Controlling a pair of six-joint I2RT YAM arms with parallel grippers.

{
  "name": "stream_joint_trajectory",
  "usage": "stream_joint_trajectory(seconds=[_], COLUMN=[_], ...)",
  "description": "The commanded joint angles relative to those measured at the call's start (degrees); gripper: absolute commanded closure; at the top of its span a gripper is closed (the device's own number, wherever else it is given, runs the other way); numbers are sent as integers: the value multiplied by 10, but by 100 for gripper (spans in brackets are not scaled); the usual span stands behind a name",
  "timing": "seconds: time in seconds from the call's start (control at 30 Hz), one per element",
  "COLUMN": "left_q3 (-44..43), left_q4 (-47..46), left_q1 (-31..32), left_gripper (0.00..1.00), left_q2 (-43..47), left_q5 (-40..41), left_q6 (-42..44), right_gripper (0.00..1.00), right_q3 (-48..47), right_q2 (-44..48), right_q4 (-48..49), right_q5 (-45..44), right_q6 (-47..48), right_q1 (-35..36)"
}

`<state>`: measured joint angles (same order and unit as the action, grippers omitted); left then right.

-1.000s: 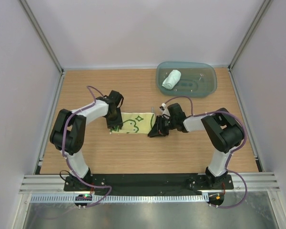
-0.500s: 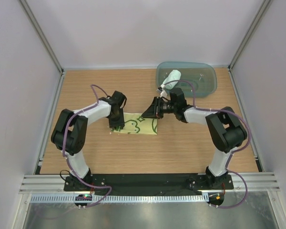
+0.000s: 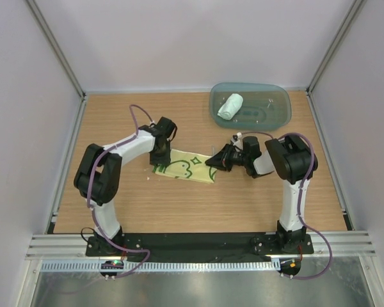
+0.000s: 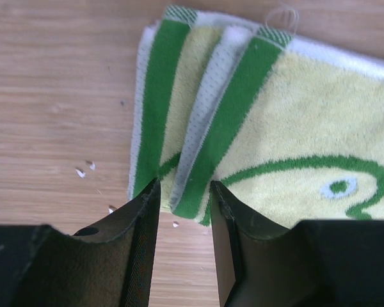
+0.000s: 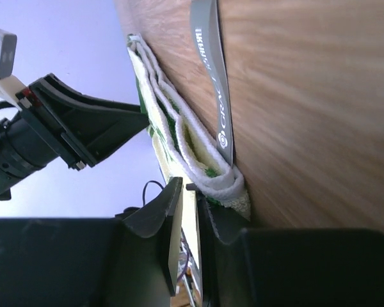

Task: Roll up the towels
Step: Fold the towel

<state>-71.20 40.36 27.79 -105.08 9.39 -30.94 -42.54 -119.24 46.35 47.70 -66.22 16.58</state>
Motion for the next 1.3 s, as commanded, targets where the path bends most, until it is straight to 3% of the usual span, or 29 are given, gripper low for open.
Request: stream_joint_trajectory(seconds=[0.0, 0.2, 0.3, 0.43, 0.5, 0.6, 0.63, 0.67, 0.7, 0.73, 0.83, 0.93, 1.03, 1.13, 1.27], left_q3=[-59, -126, -172, -227, -220, -131, -94, -6, 21, 38, 46, 55, 23, -23, -73], left_q4=[23, 63, 102, 148, 141, 45, -46, -85, -109, -130, -114, -107, -71, -27, -9], left_q1=[1, 15, 38, 98, 123, 137, 135, 134, 129, 128, 157, 254, 319, 363, 411], left_gripper=[62, 63, 63, 65, 62, 60, 44, 12, 4, 1, 6, 9, 9, 11, 11], left_q2=[-30, -58, -37, 20, 81, 159, 212, 233, 247, 259, 249, 243, 202, 138, 56], left_q5=[55, 116, 164, 257, 291, 246, 238, 237, 197, 88, 76, 208, 254, 286, 313], left_q6=[32, 50, 58, 57, 64, 53, 42, 33, 13, 32, 4, 10, 4, -9, -7], right_gripper=[79, 74, 59, 55, 51, 46, 46, 45, 45, 45, 45, 45, 43, 42, 42], right_q3=[40, 91, 77, 4, -19, -39, -37, -33, -28, -15, 10, 32, 32, 13, 6], right_q2=[29, 106, 194, 339, 423, 506, 520, 536, 558, 571, 620, 673, 700, 694, 677], right_q4=[41, 14, -137, -384, -493, -552, -560, -565, -571, -572, -592, -616, -665, -732, -766], right_q5=[-21, -25, -30, -101, -167, -224, -235, -248, -259, -273, -311, -374, -430, -515, -532], right_q6=[-15, 27, 100, 236, 299, 330, 332, 333, 332, 331, 324, 312, 306, 295, 293], right_q1=[1, 0, 1, 8, 12, 16, 17, 16, 17, 16, 17, 16, 16, 17, 16])
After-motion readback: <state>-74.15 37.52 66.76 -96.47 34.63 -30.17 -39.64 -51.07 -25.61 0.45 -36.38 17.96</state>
